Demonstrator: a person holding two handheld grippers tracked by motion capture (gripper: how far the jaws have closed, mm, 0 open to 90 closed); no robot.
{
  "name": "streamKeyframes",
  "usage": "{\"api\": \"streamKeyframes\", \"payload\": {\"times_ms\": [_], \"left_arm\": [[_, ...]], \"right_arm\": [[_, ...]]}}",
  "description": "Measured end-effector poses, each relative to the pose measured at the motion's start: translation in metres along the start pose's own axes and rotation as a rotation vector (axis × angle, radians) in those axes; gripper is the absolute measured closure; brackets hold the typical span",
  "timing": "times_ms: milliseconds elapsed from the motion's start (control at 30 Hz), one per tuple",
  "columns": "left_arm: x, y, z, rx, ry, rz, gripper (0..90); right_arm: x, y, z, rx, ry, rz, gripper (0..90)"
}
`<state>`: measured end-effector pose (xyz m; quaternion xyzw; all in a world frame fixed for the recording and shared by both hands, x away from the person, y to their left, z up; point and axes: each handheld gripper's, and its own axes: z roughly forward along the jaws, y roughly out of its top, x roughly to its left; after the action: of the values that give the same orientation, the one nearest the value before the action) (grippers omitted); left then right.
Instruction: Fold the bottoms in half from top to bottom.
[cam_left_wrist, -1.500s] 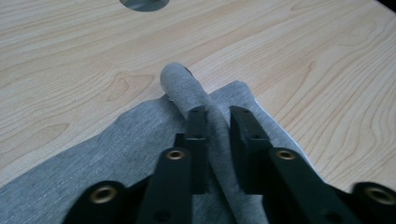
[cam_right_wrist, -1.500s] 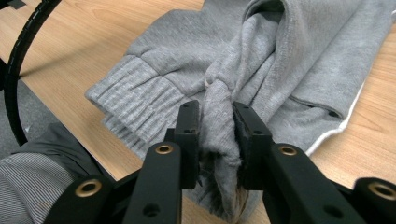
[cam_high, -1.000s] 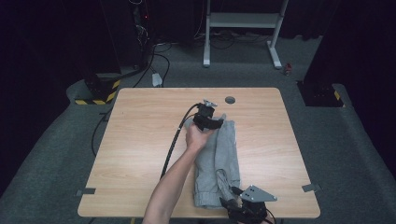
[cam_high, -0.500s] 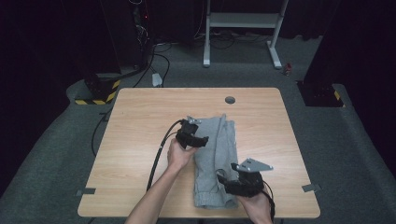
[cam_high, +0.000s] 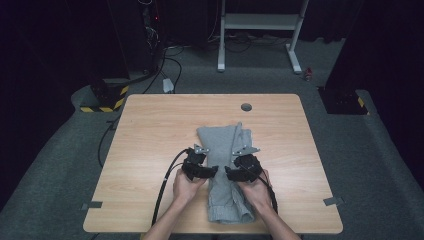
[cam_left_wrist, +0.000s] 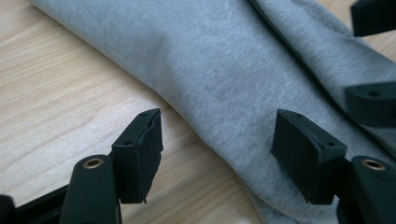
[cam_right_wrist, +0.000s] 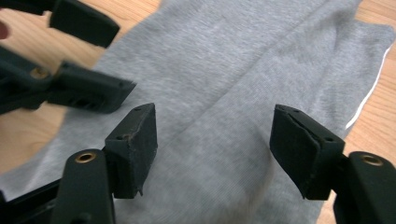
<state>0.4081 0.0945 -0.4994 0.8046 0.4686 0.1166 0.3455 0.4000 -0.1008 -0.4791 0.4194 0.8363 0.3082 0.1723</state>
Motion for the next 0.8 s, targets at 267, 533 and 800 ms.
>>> {"api": "streamKeyframes", "payload": {"times_ms": [267, 533, 800], "left_arm": [[-0.003, -0.004, 0.009, 0.019, 0.015, 0.008, 33.4], [0.002, -0.006, 0.010, 0.002, 0.011, 0.000, 36.1], [0.006, -0.003, 0.009, -0.052, 0.024, -0.020, 40.8]], "right_arm": [[-0.013, -0.004, 0.006, 0.048, -0.088, -0.007, 35.5], [-0.044, -0.026, -0.007, 0.030, -0.095, 0.045, 38.1], [-0.045, -0.017, -0.022, -0.060, -0.036, 0.072, 39.2]]}}
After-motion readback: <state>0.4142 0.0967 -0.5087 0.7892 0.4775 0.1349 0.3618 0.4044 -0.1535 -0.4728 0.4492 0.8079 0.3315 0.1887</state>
